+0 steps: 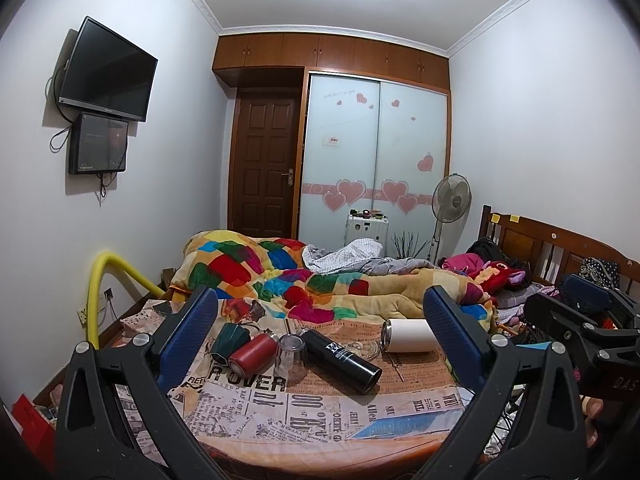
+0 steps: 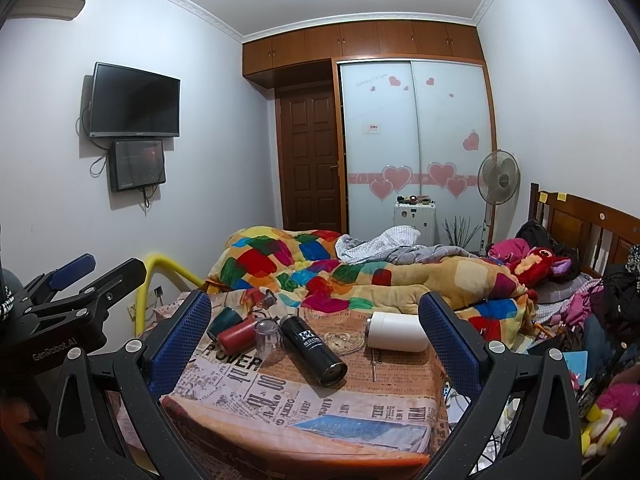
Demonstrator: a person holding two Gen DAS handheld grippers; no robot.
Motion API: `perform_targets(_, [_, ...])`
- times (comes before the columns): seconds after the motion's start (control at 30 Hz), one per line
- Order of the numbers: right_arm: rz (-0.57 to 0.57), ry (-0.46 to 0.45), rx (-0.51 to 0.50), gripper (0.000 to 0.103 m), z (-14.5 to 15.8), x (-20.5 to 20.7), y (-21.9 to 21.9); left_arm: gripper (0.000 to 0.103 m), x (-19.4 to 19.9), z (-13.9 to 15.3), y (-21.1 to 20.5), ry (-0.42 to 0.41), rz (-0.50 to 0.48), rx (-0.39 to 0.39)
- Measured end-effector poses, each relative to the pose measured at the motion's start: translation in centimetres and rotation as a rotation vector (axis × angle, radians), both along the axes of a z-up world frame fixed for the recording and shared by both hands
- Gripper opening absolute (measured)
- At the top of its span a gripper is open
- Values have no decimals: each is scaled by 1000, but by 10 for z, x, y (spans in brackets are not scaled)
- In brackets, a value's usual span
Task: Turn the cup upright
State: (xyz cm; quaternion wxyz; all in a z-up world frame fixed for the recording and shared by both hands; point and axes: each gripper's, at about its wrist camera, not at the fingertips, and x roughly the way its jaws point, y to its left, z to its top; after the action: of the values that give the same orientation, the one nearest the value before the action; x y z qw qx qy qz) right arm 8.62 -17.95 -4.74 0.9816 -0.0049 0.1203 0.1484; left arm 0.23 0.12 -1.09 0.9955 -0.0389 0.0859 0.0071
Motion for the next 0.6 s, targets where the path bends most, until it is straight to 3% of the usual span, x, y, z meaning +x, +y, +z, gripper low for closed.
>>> perform_targets(0.6, [-3,8,-4,103,0,2,0,103,2,-11,3,6,9,-9])
